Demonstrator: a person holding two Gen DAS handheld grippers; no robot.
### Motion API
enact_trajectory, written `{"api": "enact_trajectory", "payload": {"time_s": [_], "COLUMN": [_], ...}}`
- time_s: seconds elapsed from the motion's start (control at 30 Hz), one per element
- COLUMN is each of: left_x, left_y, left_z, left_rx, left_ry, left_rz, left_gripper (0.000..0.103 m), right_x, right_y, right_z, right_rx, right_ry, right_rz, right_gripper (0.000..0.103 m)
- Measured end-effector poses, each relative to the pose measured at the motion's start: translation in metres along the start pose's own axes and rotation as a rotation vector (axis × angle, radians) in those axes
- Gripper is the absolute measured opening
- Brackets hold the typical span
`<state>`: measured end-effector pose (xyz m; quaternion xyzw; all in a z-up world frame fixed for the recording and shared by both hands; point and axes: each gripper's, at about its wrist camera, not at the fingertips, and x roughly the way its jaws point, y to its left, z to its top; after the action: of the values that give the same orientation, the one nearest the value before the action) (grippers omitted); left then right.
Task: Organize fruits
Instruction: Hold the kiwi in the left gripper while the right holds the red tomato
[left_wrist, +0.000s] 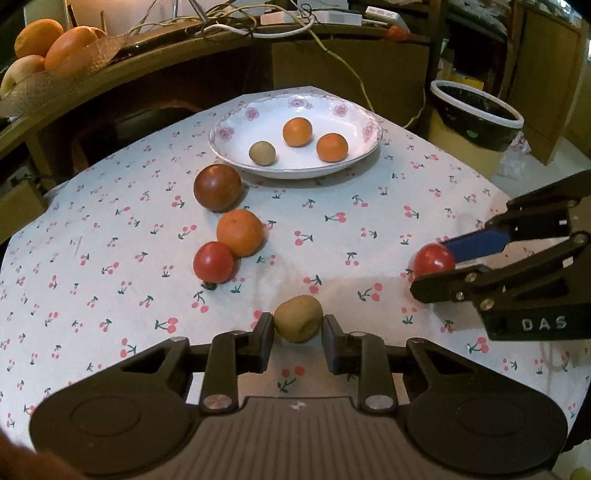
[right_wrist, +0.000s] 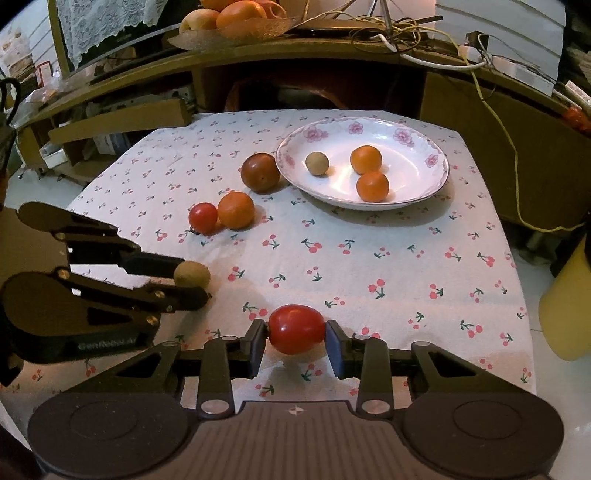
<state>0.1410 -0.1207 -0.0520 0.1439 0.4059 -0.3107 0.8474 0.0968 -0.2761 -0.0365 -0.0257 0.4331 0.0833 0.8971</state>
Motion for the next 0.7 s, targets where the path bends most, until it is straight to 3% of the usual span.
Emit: {"api": "enact_trajectory", "payload": {"time_s": [0.3,0.7], "left_x": [0.0,-0.0066], "left_y": [-0.0034,0.0032], "left_z": [0.0008,-0.0038], "left_rx": [0.013,-0.009], "left_ry": [0.0,0.002], "left_rz": [-0.003,-0.014], "left_gripper": [0.033,0.033], "right_x": [0.005,0.0018], "right_y": [-0.0031,-0.0068], "right_z": [-0.0023,0.0033], "right_rx": [0.016,0.027], "right_ry": [0.026,-0.004], "right_rz": [-0.003,-0.007], "right_gripper": [0.035,0.035]}}
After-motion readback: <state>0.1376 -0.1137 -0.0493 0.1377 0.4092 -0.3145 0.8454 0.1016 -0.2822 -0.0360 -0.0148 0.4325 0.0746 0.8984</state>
